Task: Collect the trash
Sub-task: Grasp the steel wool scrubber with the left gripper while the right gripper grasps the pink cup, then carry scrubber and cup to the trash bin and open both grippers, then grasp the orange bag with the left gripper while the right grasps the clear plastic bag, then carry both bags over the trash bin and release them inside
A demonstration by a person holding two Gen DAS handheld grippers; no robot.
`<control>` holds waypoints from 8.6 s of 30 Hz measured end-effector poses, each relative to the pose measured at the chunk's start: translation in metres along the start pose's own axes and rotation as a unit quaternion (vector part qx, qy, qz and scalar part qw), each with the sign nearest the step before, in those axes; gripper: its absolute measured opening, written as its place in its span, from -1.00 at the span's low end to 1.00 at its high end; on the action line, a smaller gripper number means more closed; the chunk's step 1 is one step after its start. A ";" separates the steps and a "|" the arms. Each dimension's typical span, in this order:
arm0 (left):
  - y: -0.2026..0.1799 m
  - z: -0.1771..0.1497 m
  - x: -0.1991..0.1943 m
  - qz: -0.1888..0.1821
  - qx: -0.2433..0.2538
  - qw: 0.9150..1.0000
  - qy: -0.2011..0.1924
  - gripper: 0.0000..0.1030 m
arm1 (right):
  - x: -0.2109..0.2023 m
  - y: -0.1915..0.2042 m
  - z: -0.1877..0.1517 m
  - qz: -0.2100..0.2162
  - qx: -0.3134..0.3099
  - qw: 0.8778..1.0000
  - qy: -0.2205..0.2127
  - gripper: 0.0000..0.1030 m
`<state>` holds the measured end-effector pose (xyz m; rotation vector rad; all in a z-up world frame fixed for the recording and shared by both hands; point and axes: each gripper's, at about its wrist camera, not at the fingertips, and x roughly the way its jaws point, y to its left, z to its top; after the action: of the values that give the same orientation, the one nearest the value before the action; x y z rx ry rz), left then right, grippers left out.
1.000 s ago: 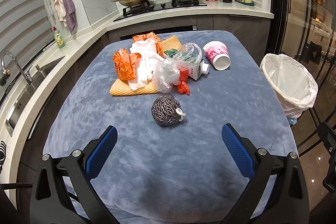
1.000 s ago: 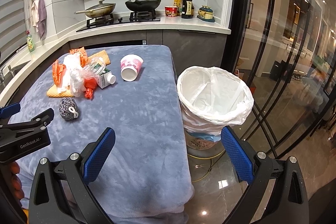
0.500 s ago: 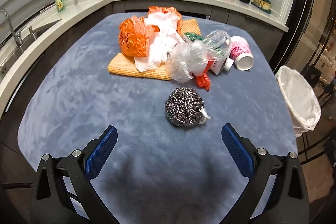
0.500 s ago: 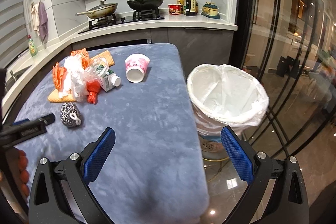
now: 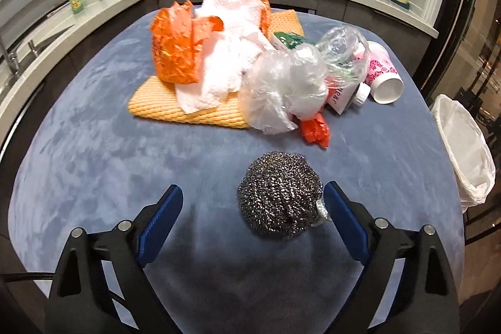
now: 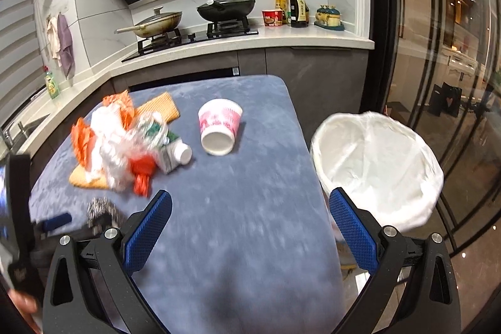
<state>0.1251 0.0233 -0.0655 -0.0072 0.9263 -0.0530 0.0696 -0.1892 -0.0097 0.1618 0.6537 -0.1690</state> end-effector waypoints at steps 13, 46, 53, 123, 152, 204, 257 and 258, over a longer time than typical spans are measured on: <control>-0.012 0.005 0.006 -0.043 0.027 0.999 0.000 0.03 | 0.131 0.026 0.055 0.033 0.046 0.997 0.047 0.81; -0.059 0.020 -0.044 -0.091 0.080 0.991 -0.050 -0.04 | 0.079 -0.052 0.058 -0.002 0.066 0.998 0.008 0.13; -0.117 0.028 -0.063 -0.125 0.134 0.980 -0.079 -0.04 | 0.048 -0.133 0.041 -0.076 0.104 0.992 0.011 0.13; -0.089 0.083 -0.025 -0.023 0.079 0.992 -0.100 0.59 | 0.022 -0.064 0.025 -0.033 0.049 0.998 0.007 0.38; 0.086 0.066 0.003 0.052 -0.048 0.996 -0.056 0.69 | 0.091 0.132 0.021 0.128 -0.038 0.988 0.075 0.41; -0.003 0.093 -0.053 -0.056 0.015 0.991 -0.119 -0.91 | 0.027 -0.014 0.040 0.050 0.054 0.997 -0.007 -0.55; -0.319 0.061 -0.029 -0.216 0.241 0.943 -0.076 -0.85 | 0.033 -0.233 0.019 -0.121 0.170 0.978 -0.010 -0.47; -0.319 0.061 -0.028 -0.216 0.241 0.943 -0.076 -0.85 | 0.034 -0.231 0.020 -0.122 0.169 0.978 -0.009 -0.47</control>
<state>0.1438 -0.2949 0.0031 0.2378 0.7239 -0.6776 0.0602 -0.4219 -0.0374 0.4064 0.6223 -0.5175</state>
